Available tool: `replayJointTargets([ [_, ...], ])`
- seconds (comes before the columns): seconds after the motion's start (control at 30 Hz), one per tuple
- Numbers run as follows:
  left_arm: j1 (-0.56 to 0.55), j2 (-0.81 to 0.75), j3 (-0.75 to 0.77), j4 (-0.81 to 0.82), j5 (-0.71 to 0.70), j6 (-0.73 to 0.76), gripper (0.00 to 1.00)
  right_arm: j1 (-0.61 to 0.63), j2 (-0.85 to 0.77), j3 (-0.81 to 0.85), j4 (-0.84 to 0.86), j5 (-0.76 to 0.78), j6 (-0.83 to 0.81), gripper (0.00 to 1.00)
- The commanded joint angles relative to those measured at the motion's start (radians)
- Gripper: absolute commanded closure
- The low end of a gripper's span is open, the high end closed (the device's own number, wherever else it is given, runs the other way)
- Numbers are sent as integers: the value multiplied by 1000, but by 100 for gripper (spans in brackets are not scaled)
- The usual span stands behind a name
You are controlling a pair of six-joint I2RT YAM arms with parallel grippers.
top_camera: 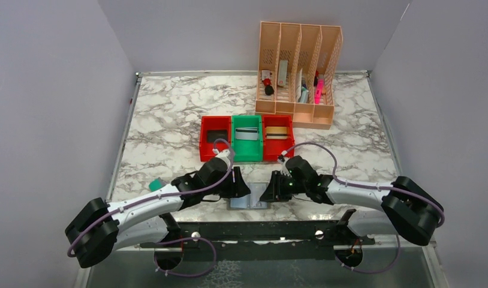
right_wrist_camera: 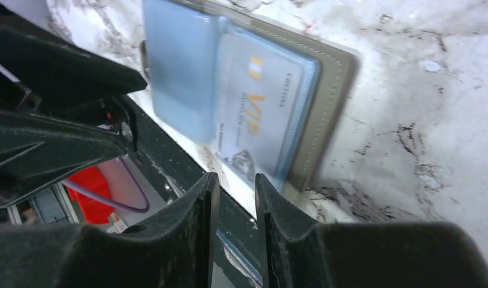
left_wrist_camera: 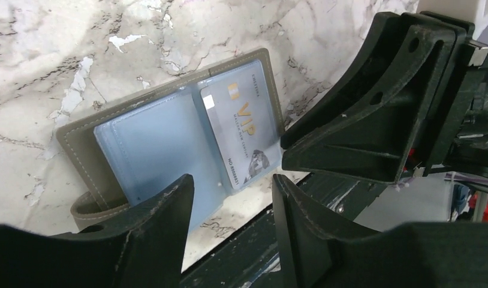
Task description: Take the credit cards out of the card holder
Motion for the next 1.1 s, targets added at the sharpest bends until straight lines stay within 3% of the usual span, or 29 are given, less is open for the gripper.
replayJointTargets([
  [0.0, -1, 56, 34, 59, 70, 20, 47, 7, 48, 23, 18, 47, 11, 67],
  [0.4, -4, 187, 95, 71, 121, 53, 54, 7, 90, 63, -4, 114, 3, 70],
  [0.77, -15, 277, 57, 92, 89, 51, 61, 7, 147, 78, -85, 152, 17, 70],
  [1.07, -33, 320, 31, 100, 41, 39, 74, 7, 94, 116, -118, 179, 10, 70],
])
